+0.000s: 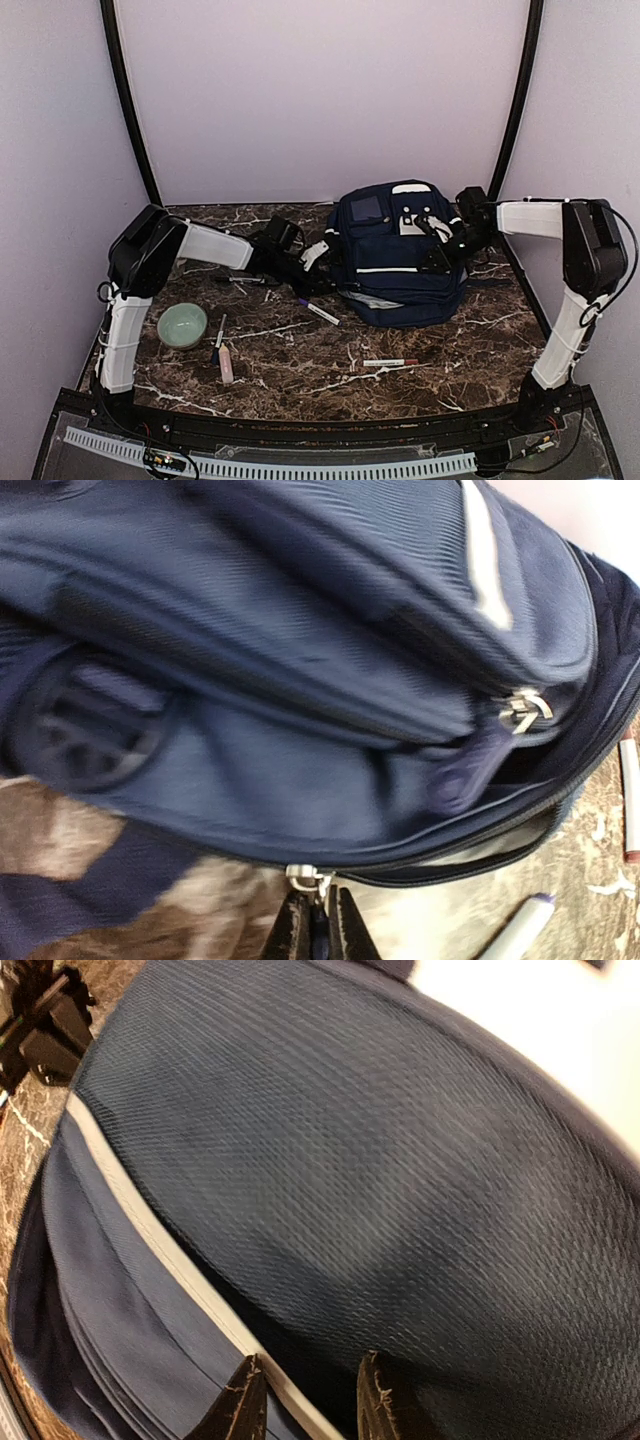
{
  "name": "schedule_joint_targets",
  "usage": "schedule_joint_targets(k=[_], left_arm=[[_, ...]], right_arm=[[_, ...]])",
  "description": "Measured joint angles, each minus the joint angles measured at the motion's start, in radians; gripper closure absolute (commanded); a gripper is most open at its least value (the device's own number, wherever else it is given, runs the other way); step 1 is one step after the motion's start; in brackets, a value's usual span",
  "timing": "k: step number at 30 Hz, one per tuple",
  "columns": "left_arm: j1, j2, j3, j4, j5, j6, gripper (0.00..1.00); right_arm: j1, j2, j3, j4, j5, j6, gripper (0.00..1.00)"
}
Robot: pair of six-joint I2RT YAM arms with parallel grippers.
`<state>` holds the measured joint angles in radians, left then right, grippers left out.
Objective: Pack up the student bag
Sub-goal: Grab the largest pocket of the student bag, then hold the student bag at the center of the board.
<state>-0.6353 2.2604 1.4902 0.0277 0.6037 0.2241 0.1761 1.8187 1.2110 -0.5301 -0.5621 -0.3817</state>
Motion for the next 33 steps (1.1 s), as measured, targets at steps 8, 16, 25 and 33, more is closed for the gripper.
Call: schedule_joint_targets(k=[8,16,25,33], left_arm=[[-0.049,-0.028,-0.048,0.018,-0.037,-0.035,1.00],[-0.052,-0.056,-0.103,0.079,-0.048,-0.080,1.00],[-0.095,-0.086,-0.138,0.097,-0.063,-0.105,1.00],[-0.157,-0.087,-0.139,0.111,-0.067,-0.121,1.00]], right_arm=[[0.242,0.005,0.254,-0.085,0.042,0.040,0.71],[0.340,0.309,0.602,-0.102,0.024,0.127,0.74],[0.351,0.465,0.640,-0.090,0.084,0.243,0.74],[0.351,0.470,0.631,-0.080,0.084,0.276,0.75]])
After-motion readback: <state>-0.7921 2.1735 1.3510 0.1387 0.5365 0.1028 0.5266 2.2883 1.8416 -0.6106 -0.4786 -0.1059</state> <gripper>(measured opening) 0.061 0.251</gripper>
